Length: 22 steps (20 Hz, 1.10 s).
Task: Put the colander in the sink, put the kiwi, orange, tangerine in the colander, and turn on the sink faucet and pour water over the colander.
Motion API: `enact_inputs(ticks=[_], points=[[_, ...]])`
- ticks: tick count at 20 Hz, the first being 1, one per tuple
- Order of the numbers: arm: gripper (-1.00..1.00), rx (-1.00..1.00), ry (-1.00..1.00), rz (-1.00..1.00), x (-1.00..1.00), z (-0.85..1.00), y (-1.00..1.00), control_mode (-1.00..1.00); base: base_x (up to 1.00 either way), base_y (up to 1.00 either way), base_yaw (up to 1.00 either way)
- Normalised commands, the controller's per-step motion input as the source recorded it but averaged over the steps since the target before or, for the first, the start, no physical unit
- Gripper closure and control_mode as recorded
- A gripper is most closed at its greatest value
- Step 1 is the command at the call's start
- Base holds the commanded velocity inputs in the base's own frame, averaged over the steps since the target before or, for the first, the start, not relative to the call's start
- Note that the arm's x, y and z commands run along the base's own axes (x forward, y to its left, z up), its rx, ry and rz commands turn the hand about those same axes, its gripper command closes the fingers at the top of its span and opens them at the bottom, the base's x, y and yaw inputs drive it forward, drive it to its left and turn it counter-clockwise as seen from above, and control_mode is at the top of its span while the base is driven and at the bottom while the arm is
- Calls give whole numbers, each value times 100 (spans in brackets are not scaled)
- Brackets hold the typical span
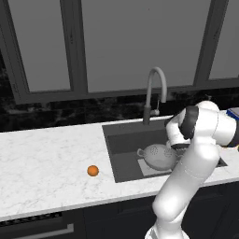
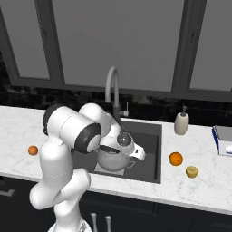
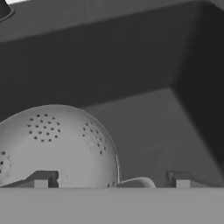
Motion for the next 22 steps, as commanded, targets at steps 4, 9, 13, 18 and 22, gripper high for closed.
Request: enact_inputs(ticks=[4,9,13,18,22], points=[[-100,-30,-9,-8,-16,91,-35,-100,0,0,0],[-100,-2,-4,-1,-46,100,-47,-100,0,0,0],[-100,2,-6,-3,-44,100,-45,-100,0,0,0],[-100,0,-5,-2,-8,21,0,-100,0,0,0],[-100,0,-24,-6,-53,83,0,-100,0,0,0]])
